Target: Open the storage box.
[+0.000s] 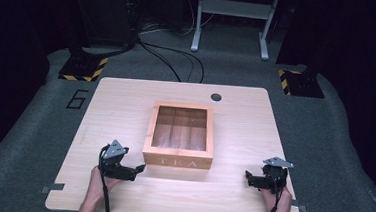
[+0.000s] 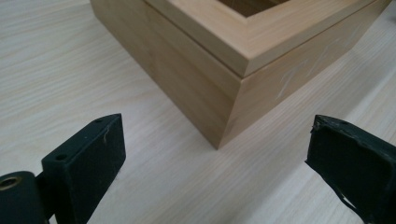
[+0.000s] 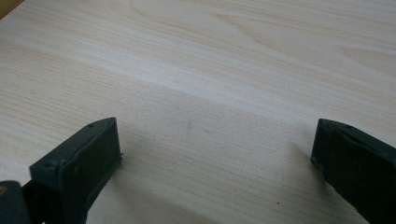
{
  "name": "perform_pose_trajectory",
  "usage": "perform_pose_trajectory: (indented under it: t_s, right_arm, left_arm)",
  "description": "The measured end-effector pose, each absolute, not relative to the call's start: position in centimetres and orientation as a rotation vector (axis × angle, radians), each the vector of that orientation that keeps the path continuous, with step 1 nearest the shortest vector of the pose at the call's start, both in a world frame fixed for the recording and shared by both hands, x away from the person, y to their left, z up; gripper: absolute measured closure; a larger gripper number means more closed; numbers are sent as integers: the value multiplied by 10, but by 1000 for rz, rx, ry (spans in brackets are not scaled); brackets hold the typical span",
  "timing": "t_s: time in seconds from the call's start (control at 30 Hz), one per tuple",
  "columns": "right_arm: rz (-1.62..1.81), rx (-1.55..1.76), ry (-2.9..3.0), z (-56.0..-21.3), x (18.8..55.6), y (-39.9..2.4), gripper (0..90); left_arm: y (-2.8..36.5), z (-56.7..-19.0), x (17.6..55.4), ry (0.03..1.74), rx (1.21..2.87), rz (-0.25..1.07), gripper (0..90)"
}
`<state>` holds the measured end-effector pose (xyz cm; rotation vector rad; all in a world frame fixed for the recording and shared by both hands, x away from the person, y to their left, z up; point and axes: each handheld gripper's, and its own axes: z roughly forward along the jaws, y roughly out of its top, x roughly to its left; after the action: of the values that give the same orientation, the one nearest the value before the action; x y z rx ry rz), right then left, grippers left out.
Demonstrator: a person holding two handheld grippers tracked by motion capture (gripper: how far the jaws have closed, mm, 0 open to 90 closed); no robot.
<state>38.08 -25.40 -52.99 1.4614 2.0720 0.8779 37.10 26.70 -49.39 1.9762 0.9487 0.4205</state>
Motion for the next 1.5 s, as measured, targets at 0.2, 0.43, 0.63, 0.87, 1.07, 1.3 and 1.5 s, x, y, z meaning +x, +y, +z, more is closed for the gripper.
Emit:
perform_pose_trajectory:
  t_s: [0.2,0.43,0.63,0.87,1.07,1.3,1.5]
  right_arm:
    - [880,1461,2070,-530,381,-254,8]
    - [878,1462,2073,-530,381,-254,8]
    - [878,1454,2074,-530,381,-254,8]
    - [875,1452,2076,-530,381,-254,8]
    - [877,1453,2074,-530,381,-254,8]
    - [873,1453,2078,-530,381,-254,8]
    - [872,1452,2078,-530,381,-254,8]
  left_arm:
    - [261,-494,382,938,1947,386,86]
    - [254,-494,389,911,1965,372,180]
    - [251,-495,390,896,1937,372,301]
    - [250,-495,388,873,1939,378,378]
    - [252,-492,386,865,1928,386,422]
    - [252,-492,384,850,1934,400,434]
    - [251,-493,384,851,1916,422,434]
